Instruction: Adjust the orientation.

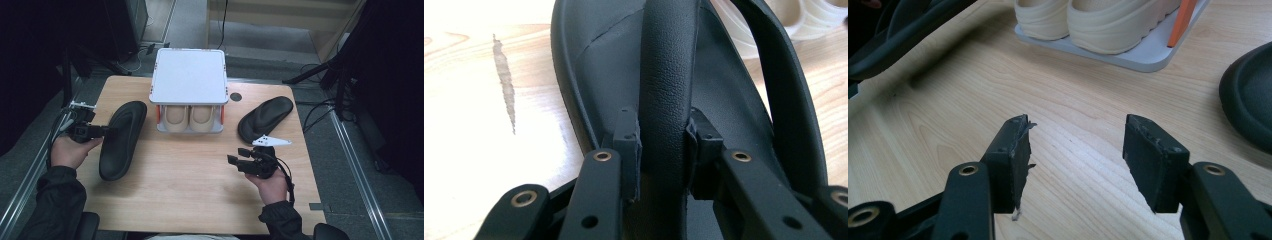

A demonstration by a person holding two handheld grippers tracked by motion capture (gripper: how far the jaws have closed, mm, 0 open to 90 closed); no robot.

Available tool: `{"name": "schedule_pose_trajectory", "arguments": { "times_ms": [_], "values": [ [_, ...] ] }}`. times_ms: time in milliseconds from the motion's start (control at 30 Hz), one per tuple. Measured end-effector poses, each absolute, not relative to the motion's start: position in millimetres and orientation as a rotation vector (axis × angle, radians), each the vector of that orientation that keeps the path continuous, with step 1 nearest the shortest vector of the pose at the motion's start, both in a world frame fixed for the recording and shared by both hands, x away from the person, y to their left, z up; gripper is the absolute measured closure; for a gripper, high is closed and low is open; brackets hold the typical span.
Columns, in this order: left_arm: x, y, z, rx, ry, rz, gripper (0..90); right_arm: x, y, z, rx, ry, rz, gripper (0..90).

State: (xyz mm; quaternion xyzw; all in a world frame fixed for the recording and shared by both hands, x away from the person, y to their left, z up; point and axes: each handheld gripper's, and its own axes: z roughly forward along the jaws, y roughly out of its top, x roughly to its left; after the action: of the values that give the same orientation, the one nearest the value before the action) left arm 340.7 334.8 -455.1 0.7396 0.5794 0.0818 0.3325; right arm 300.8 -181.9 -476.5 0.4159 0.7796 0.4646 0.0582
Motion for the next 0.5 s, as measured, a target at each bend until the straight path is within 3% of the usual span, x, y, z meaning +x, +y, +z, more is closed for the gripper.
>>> {"name": "schedule_pose_trajectory", "arguments": {
  "times_ms": [500],
  "values": [
    [309.2, 301.3, -451.1, 1.957, 1.464, 0.207, 72.5, 308.7, -178.8, -473.8, 1.231, 2.372, 1.404, 44.8]
  ]
}}
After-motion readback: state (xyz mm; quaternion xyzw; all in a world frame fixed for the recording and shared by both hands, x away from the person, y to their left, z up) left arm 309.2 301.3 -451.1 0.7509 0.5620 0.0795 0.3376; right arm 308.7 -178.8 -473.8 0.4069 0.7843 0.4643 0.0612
